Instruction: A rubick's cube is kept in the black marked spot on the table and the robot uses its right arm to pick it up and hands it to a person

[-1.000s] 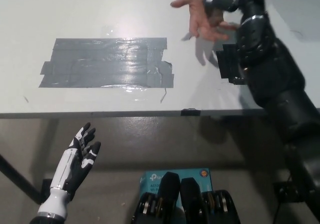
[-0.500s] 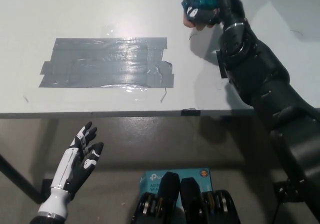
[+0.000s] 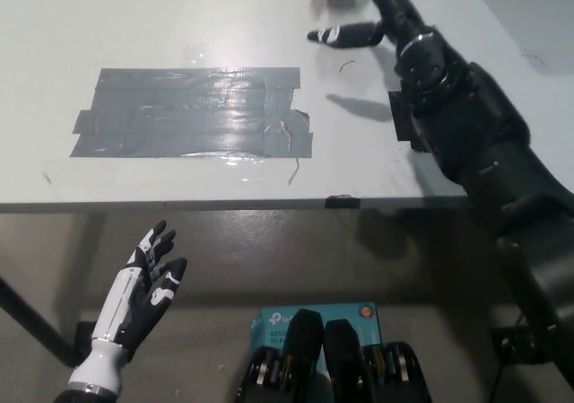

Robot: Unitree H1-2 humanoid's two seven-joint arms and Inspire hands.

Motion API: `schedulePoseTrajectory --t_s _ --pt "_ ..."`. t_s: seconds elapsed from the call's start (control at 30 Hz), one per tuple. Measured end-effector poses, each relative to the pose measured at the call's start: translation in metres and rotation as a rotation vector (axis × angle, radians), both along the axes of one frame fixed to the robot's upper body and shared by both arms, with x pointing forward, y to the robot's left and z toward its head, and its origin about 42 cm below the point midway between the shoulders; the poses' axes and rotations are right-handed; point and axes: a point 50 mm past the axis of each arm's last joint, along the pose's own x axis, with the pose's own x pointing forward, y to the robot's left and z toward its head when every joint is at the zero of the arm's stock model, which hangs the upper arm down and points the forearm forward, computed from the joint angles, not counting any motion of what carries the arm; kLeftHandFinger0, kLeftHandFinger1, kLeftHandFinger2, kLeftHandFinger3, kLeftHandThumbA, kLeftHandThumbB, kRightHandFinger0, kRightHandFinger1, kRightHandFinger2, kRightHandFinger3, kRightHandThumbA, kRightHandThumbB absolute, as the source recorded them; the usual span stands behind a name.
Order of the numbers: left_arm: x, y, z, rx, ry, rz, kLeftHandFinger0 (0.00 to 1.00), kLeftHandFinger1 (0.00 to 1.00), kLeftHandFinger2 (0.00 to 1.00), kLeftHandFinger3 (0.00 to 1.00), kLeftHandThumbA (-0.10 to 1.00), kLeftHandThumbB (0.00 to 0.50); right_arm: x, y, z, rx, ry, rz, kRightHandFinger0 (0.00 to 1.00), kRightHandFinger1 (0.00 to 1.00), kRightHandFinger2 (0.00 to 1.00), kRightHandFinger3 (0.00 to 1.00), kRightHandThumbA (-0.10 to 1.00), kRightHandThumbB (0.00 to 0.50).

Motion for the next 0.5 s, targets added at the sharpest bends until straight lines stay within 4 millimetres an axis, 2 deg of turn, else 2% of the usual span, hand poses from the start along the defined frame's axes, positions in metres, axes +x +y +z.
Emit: schedulePoseTrajectory --t_s 0.03,0.1,0.23,0.33,0.4,0.5 --pt "0.0 0.0 0.0 0.0 0.001 0.0 0.93 1.0 1.0 1.0 0.72 0.108 -0.001 -0.001 0.001 0.007 -0.013 0.003 1.0 1.0 1.0 1.0 0.92 0.498" --pt "-0.001 0.0 -0.001 0.0 0.005 0.002 0.92 1.0 1.0 1.0 0.69 0.1 -0.008 -0.006 0.001 0.036 -0.053 0.012 1.0 1.0 1.0 1.0 0.94 0.472" --pt "-0.002 0.0 -0.003 0.001 0.01 0.003 0.92 1.0 1.0 1.0 0.69 0.106 -0.021 -0.011 -0.014 0.072 -0.077 0.022 1.0 1.0 1.0 1.0 0.96 0.468" --pt "-0.003 0.001 -0.003 0.001 0.014 0.004 0.92 1.0 1.0 1.0 0.66 0.102 -0.038 -0.019 -0.04 0.101 -0.069 0.021 1.0 1.0 1.0 1.0 0.98 0.463" --pt "-0.003 0.001 -0.004 0.001 0.015 0.004 0.92 1.0 1.0 1.0 0.66 0.106 -0.046 -0.023 -0.051 0.113 -0.069 0.023 1.0 1.0 1.0 1.0 0.98 0.438" --pt "-0.003 0.001 -0.004 0.001 0.018 0.005 0.91 1.0 1.0 1.0 0.66 0.109 -0.069 -0.035 -0.085 0.134 -0.044 0.016 1.0 1.0 1.0 1.0 0.98 0.422"
